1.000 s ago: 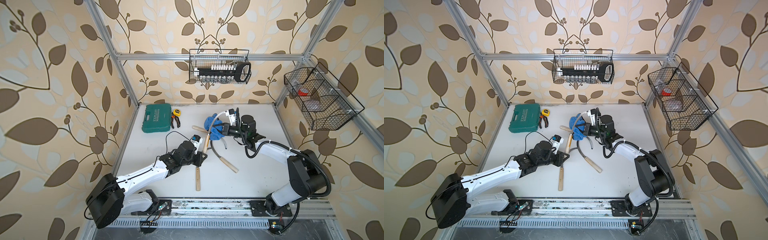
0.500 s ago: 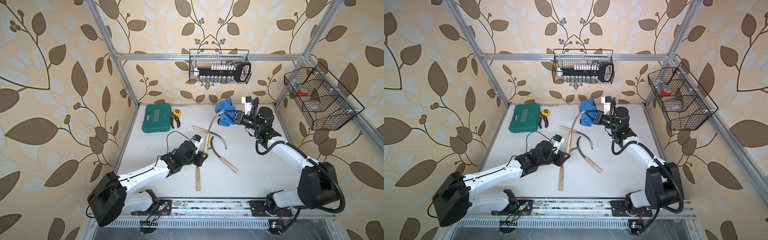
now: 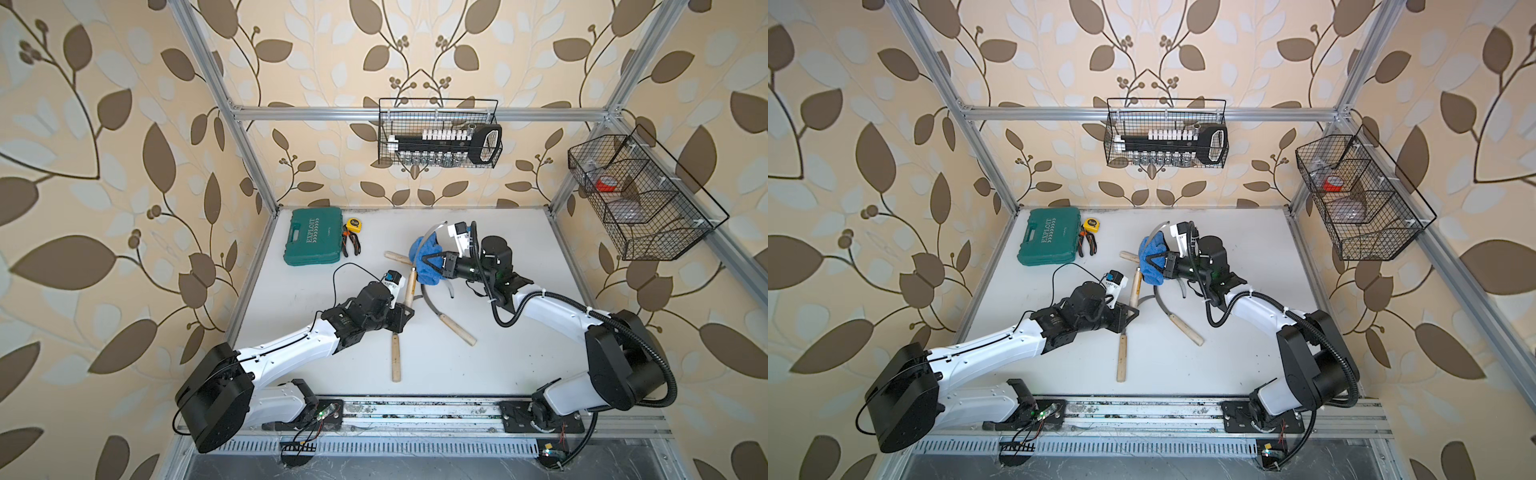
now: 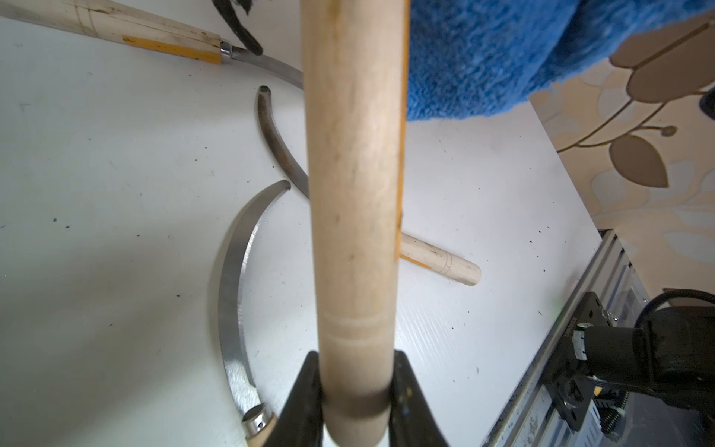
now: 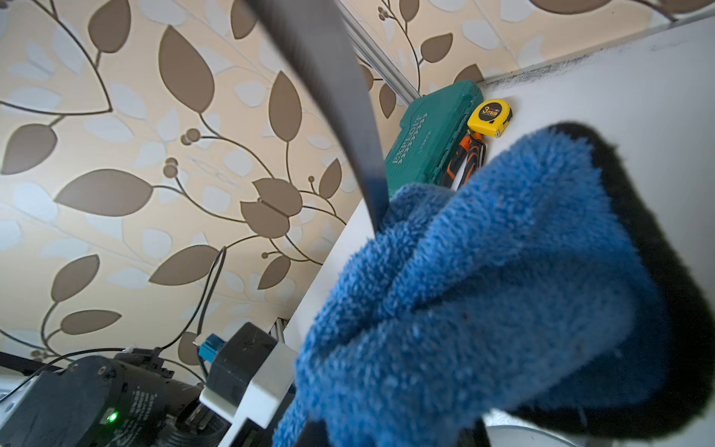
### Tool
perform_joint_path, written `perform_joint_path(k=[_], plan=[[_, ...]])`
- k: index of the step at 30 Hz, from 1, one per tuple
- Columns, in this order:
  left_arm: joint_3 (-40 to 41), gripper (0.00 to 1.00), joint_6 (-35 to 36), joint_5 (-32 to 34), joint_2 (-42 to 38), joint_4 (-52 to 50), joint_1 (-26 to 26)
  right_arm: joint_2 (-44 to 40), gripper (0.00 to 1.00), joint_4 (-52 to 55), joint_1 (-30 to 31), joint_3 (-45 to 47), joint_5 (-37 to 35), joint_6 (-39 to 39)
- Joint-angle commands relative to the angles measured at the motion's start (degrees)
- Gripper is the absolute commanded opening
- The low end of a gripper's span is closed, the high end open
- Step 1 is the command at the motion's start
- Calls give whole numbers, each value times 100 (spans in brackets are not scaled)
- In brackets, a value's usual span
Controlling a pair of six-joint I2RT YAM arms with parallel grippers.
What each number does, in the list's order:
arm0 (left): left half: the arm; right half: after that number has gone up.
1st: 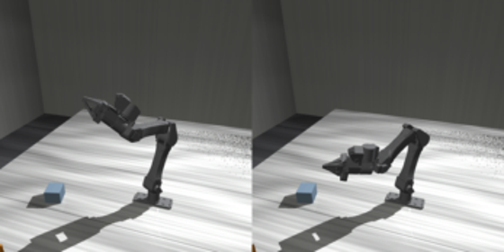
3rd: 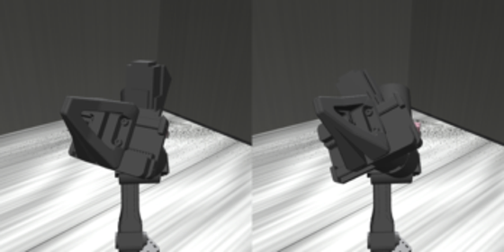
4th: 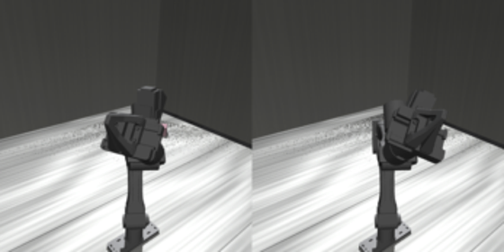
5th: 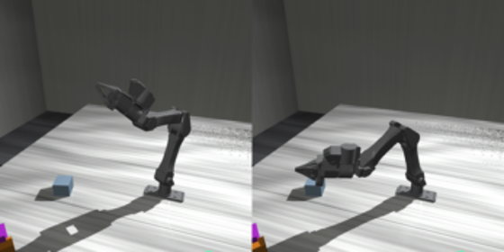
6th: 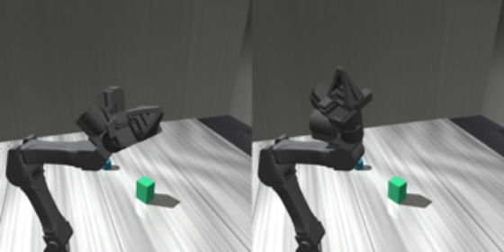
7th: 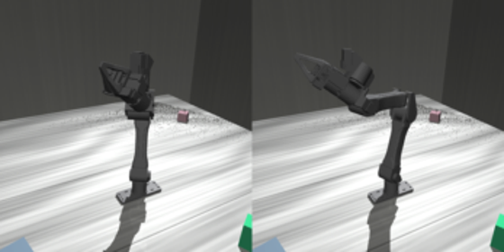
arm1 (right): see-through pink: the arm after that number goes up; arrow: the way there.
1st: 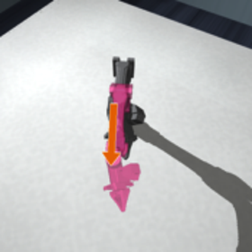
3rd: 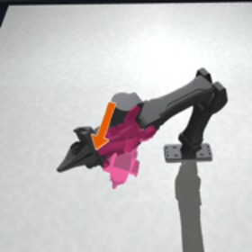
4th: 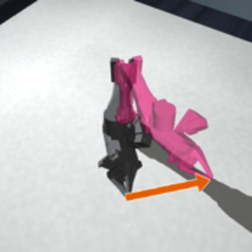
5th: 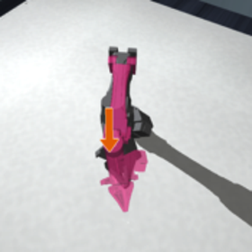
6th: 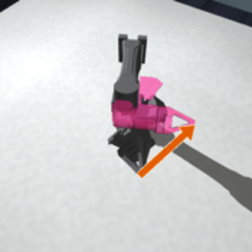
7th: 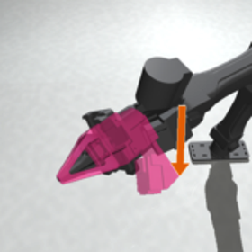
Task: Wipe small sickles with rags
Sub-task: Wipe the small sickle.
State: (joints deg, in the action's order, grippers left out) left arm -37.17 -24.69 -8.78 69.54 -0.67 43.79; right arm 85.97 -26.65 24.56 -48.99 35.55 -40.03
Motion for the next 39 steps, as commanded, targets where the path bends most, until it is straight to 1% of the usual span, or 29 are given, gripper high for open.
perform_joint_path(k=[1, 3, 8, 9, 12, 15, 18, 22, 26, 31, 34, 39], plan=[[-251, 0, 114, -64, -185, 214, -11, 95, 0, -19, -3, -65, 73, 180], [-230, 0, 116, -53, -195, 216, -11, 75, 0, -34, -147, -135, 182, 97], [-211, 0, 85, -65, -169, 225, -11, 9, 0, -456, -909, -439, 834, -630], [-220, 0, 82, -76, -160, 217, -11, -40, 0, -368, -1004, -559, 859, -634], [-196, 0, 98, -80, -169, 255, -11, -230, 0, 113, -1117, -916, 614, -392], [-166, 0, 104, -97, -160, 269, -11, -258, 0, 234, -1164, -1106, 599, -365], [-165, 0, 116, -104, -178, 261, -11, -265, 0, 265, -1158, -1082, 602, -274], [-212, 0, 133, -146, -211, 241, -11, -150, 0, 85, -1091, -773, 696, -104], [-230, 0, 155, -164, -179, 268, -11, 46, 0, -26, -816, -396, 691, 308], [-334, 0, 131, -252, -63, 269, -11, 330, 0, -245, -416, -14, 607, 551], [-355, 0, 132, -215, -64, 277, -11, 499, 0, -517, -270, 223, 557, 535], [-399, 0, 108, -243, -3, 269, -11, 659, 0, -950, -206, 343, 789, 287]])
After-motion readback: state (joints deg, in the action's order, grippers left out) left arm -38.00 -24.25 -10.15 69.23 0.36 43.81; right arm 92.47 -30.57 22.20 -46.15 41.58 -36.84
